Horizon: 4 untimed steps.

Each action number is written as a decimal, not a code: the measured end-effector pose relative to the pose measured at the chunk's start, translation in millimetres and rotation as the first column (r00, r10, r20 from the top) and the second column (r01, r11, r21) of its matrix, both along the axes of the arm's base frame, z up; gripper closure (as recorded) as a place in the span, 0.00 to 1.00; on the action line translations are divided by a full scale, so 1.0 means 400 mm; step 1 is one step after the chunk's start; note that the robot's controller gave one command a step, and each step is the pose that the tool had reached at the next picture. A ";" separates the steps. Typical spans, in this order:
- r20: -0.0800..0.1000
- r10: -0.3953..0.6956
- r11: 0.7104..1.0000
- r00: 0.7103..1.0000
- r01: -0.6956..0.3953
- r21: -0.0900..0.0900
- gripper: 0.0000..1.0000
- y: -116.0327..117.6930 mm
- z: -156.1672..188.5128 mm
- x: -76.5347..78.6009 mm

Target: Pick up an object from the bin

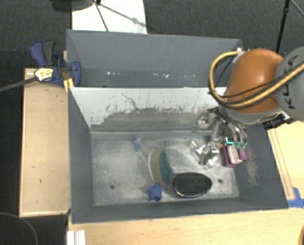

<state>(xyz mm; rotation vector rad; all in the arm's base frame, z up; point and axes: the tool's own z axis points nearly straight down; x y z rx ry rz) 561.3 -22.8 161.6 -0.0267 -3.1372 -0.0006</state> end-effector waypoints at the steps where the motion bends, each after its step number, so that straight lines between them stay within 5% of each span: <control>1: 0.012 -0.186 0.983 0.982 0.186 0.004 0.00 -0.169 -0.224 0.024; 2: 0.010 -0.334 0.943 0.943 0.334 0.002 0.00 -0.132 -0.150 0.070; 3: 0.003 -0.458 0.889 0.889 0.458 -0.001 0.00 -0.070 -0.154 -0.057; 4: 0.010 -0.551 0.834 0.834 0.551 0.006 0.00 -0.125 -0.222 0.022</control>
Offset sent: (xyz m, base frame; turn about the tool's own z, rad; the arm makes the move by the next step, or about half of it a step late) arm 0.0069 -0.0687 -0.0916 0.1883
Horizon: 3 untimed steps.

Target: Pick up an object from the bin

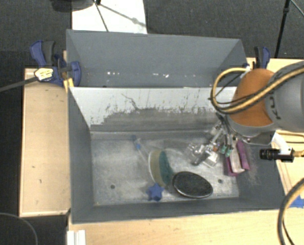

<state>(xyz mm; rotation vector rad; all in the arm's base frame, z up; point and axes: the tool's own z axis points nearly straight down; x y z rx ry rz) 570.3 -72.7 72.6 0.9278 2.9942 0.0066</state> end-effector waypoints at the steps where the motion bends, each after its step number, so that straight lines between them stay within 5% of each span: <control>1: -0.002 0.007 1.000 1.000 -0.007 -0.002 0.00 0.001 0.003 0.003; 2: 0.003 0.009 1.000 1.000 -0.009 -0.003 1.00 0.000 0.007 0.007; 3: 0.001 0.018 1.000 1.000 -0.018 -0.003 1.00 -0.001 0.160 0.012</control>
Offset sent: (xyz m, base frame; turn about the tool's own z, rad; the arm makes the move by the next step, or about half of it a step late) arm 0.0000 0.0000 0.0000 0.0000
